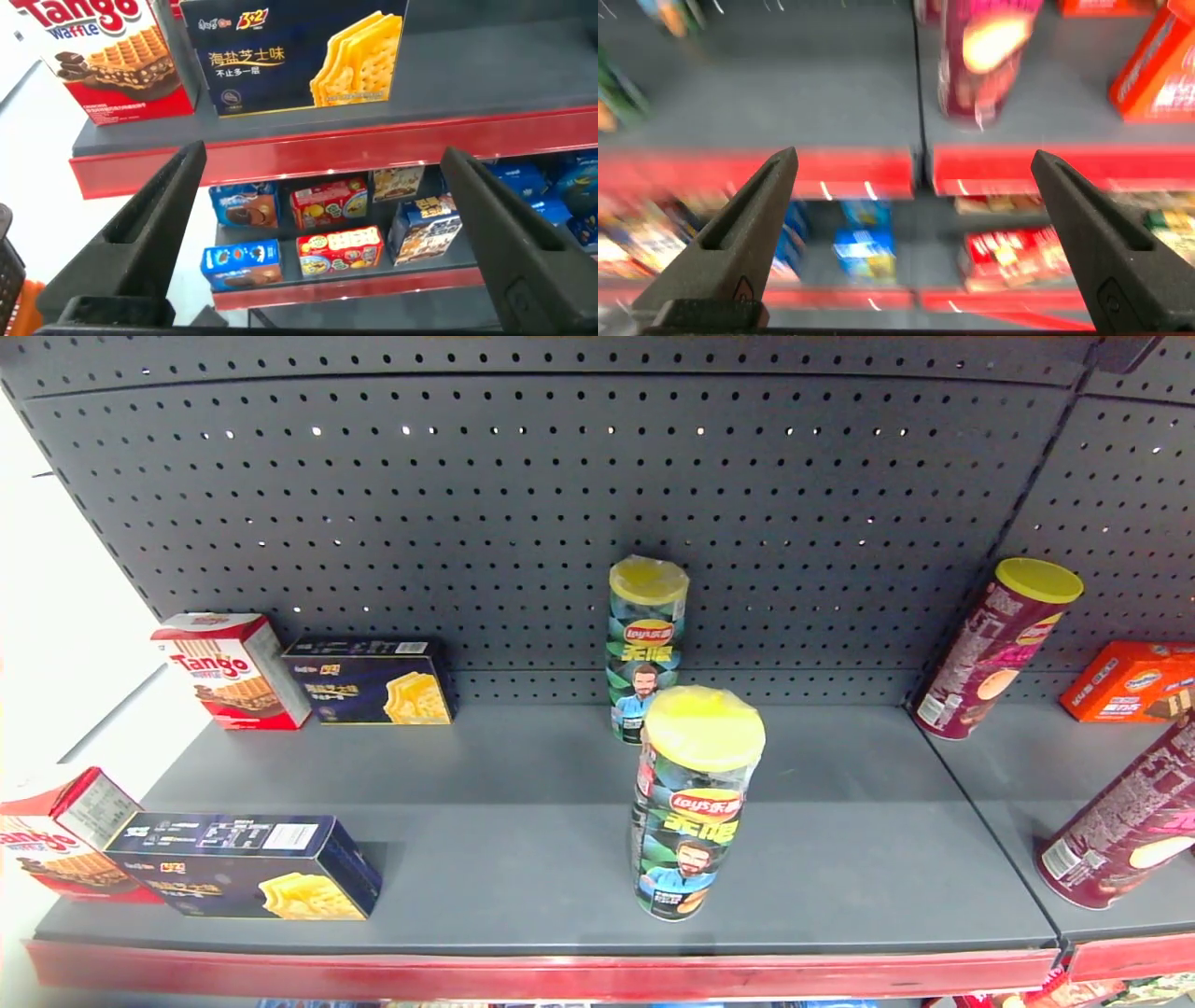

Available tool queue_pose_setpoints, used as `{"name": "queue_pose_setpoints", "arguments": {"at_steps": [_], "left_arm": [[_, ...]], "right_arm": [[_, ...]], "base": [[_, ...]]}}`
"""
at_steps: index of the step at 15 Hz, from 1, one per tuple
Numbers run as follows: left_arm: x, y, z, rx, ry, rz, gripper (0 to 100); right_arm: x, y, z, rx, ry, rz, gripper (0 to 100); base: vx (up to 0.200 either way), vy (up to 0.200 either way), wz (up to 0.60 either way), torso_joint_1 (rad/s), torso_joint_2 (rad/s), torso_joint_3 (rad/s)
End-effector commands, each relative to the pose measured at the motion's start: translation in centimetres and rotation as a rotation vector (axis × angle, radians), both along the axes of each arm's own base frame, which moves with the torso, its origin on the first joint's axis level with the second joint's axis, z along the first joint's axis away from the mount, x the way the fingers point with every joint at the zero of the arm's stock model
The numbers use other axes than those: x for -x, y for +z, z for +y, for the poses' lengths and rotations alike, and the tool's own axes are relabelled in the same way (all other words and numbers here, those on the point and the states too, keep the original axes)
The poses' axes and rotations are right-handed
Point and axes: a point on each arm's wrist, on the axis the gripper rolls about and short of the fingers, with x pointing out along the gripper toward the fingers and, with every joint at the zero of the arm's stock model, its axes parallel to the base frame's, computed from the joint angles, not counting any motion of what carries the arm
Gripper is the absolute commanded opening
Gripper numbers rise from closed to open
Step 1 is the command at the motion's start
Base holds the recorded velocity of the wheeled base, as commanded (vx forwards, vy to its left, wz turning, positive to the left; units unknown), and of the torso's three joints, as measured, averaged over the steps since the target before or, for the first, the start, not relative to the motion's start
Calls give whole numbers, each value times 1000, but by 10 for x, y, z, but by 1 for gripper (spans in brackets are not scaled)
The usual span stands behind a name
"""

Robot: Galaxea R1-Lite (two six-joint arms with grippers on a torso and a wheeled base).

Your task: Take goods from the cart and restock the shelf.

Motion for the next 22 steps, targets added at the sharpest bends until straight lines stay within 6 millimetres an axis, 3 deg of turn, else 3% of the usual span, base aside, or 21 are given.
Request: {"name": "queue_pose_setpoints", "arguments": {"at_steps": [1, 5, 9, 13, 22], "left_arm": [[0, 0, 0, -2, -1, -2, 100], [0, 0, 0, 4, 2, 3, 100], [0, 0, 0, 4, 3, 3, 100], [0, 0, 0, 4, 3, 0, 100], [0, 0, 0, 6, 3, 0, 100]], "right_arm": [[-28, 84, 4, 54, 209, 53, 100], [-75, 106, 23, 234, 553, 168, 100], [-117, 91, 67, 333, 720, 340, 100], [-161, 84, 94, 362, 615, 434, 100], [-217, 85, 137, 395, 589, 497, 100]], "base": [[0, 0, 0, 0, 0, 0], [0, 0, 0, 0, 0, 0], [0, 0, 0, 0, 0, 0], [0, 0, 0, 0, 0, 0], [0, 0, 0, 0, 0, 0]]}}
